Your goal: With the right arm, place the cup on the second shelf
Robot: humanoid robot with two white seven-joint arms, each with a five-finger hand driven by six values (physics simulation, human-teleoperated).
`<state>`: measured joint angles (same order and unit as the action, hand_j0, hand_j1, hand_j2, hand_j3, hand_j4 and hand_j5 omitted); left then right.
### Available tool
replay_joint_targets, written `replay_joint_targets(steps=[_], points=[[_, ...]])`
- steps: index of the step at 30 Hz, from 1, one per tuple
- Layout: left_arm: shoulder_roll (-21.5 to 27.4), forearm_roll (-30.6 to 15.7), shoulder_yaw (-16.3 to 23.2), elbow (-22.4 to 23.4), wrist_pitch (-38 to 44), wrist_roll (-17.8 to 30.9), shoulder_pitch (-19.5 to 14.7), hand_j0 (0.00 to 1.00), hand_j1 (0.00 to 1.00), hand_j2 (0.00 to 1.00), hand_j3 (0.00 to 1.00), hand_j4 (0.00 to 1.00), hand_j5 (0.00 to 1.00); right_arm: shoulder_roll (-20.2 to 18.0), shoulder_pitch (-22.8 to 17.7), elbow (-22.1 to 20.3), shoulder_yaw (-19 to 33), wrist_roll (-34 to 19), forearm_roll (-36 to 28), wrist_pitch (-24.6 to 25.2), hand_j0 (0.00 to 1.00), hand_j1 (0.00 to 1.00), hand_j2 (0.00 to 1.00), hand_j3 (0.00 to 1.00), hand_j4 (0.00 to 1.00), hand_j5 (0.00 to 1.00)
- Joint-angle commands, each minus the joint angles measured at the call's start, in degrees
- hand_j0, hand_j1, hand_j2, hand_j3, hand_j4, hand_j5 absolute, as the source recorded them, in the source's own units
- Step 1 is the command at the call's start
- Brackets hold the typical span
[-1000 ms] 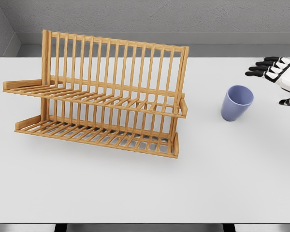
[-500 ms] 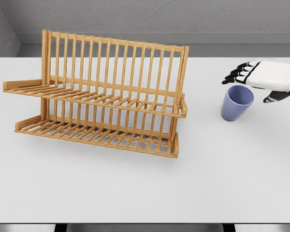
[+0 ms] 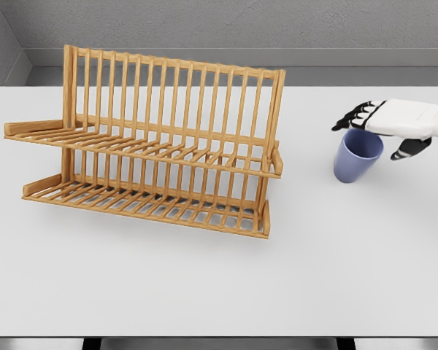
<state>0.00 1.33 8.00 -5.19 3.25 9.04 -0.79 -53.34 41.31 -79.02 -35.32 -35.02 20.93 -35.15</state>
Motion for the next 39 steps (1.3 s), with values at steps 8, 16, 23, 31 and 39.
replay_joint_targets(steps=[8, 16, 23, 31, 39], points=[[0.0, -0.01, 0.0, 0.01, 0.0, 0.01, 0.0, 1.0, 1.0, 1.0, 1.0, 1.0, 1.0, 2.1, 2.02, 3.79, -3.44, 0.02, -0.18, 0.15, 1.0, 1.0, 1.0, 1.0, 1.0, 1.0], [0.0, -0.01, 0.0, 0.01, 0.0, 0.01, 0.0, 1.0, 1.0, 1.0, 1.0, 1.0, 1.0, 2.19, 2.02, 4.31, -4.75, 0.02, -0.18, 0.15, 1.0, 1.0, 1.0, 1.0, 1.0, 1.0], [0.0, -0.01, 0.0, 0.01, 0.0, 0.01, 0.0, 1.0, 1.0, 1.0, 1.0, 1.0, 1.0, 2.19, 2.02, 4.23, -4.75, 0.02, -0.18, 0.15, 0.75, 0.75, 0.75, 0.75, 0.75, 0.75], [0.0, -0.01, 0.0, 0.01, 0.0, 0.01, 0.0, 1.0, 1.0, 1.0, 1.0, 1.0, 1.0, 2.19, 2.02, 4.14, -4.75, 0.02, -0.18, 0.15, 0.64, 0.64, 0.64, 0.64, 0.64, 0.64], [0.0, -0.01, 0.0, 0.01, 0.0, 0.01, 0.0, 1.0, 1.0, 1.0, 1.0, 1.0, 1.0, 1.84, 2.11, 3.61, -4.14, 0.02, -0.27, 0.15, 0.63, 0.63, 0.63, 0.63, 0.63, 0.63]])
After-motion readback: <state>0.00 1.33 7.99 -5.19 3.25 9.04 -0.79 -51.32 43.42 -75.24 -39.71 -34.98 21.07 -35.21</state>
